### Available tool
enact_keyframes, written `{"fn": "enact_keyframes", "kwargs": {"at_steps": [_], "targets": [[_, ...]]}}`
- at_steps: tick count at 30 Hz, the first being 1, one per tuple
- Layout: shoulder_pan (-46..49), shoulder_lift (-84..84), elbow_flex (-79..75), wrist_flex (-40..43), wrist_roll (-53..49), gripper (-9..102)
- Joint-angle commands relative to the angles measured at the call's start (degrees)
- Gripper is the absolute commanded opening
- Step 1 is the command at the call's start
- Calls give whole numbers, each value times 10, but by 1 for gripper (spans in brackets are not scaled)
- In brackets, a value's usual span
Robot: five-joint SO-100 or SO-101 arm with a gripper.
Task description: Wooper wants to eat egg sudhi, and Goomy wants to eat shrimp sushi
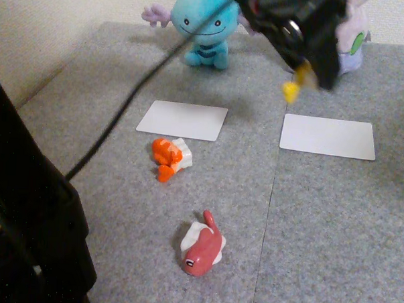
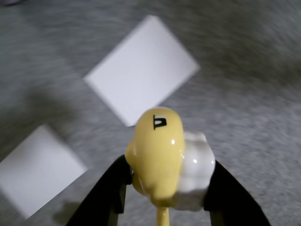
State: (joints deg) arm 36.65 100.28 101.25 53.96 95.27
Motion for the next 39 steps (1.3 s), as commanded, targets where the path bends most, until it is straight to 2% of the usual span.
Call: {"fn": "enact_keyframes", "kwargs": {"at_steps": [1,9,15,28,39], "targets": [[-63,56,-19,7,4,7],[-242,82,-19,8,3,8],[-319,69,-19,4,4,8],[-317,-101,-42,6,-5,8],[-264,-261,-128,20,-18,8]]}}
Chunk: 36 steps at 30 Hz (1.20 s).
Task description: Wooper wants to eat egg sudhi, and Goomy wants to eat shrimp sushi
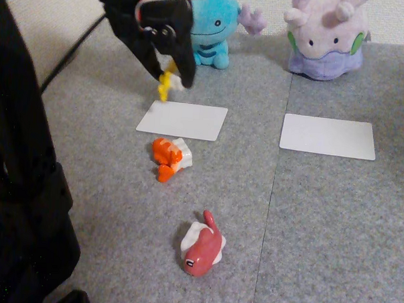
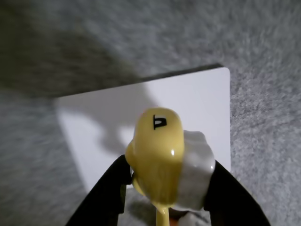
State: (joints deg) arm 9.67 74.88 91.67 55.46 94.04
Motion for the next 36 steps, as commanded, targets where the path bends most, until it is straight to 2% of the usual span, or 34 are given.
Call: {"fn": "enact_keyframes", "kwargs": {"at_steps": [1,12,24,32,36], "targets": [[6,-15,-35,9,-6,8],[-33,-35,-37,8,0,8],[-27,-38,-35,28,-6,8],[-29,-35,-35,29,0,25],[-25,-29,-36,37,-1,27]]}}
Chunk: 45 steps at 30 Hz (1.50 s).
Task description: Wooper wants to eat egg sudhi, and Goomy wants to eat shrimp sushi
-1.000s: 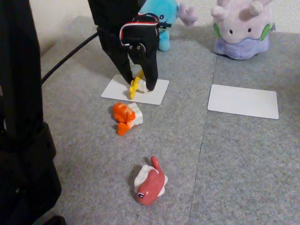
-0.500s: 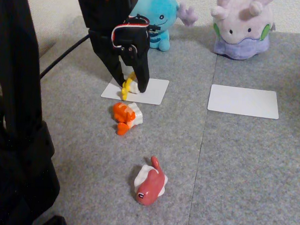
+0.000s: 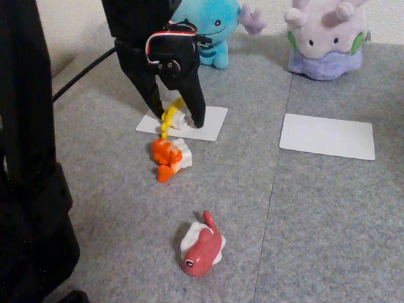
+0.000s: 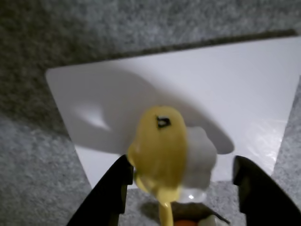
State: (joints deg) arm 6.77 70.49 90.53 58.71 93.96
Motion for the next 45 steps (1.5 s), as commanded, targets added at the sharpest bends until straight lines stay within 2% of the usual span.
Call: {"fn": "enact_keyframes", "kwargs": {"at_steps": [1,5,12,24,28,36,45], "targets": [[4,15,-25,7,-4,27],[4,24,-25,8,-9,27],[-18,149,-25,46,-67,27],[-34,234,-23,266,-355,27],[-16,234,-20,308,-417,27],[21,234,-18,331,-489,27],[33,225,33,317,-509,27]]}}
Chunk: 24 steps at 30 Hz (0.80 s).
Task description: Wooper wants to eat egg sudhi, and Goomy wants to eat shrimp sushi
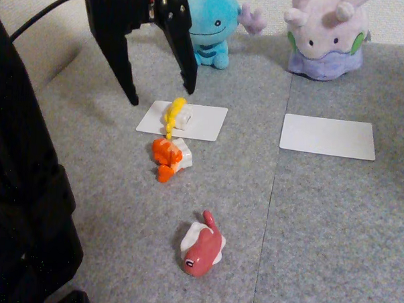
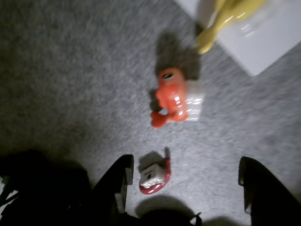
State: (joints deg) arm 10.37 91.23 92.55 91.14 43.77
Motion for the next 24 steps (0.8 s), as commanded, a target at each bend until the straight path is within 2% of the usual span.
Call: {"fn": "enact_keyframes", "kwargs": {"at_steps": [1,6,11,24], "targets": [[-4,18,31,-20,-11,27],[6,24,108,-110,-27,26],[6,18,138,-156,-29,26],[27,-4,141,-192,-31,26]]}}
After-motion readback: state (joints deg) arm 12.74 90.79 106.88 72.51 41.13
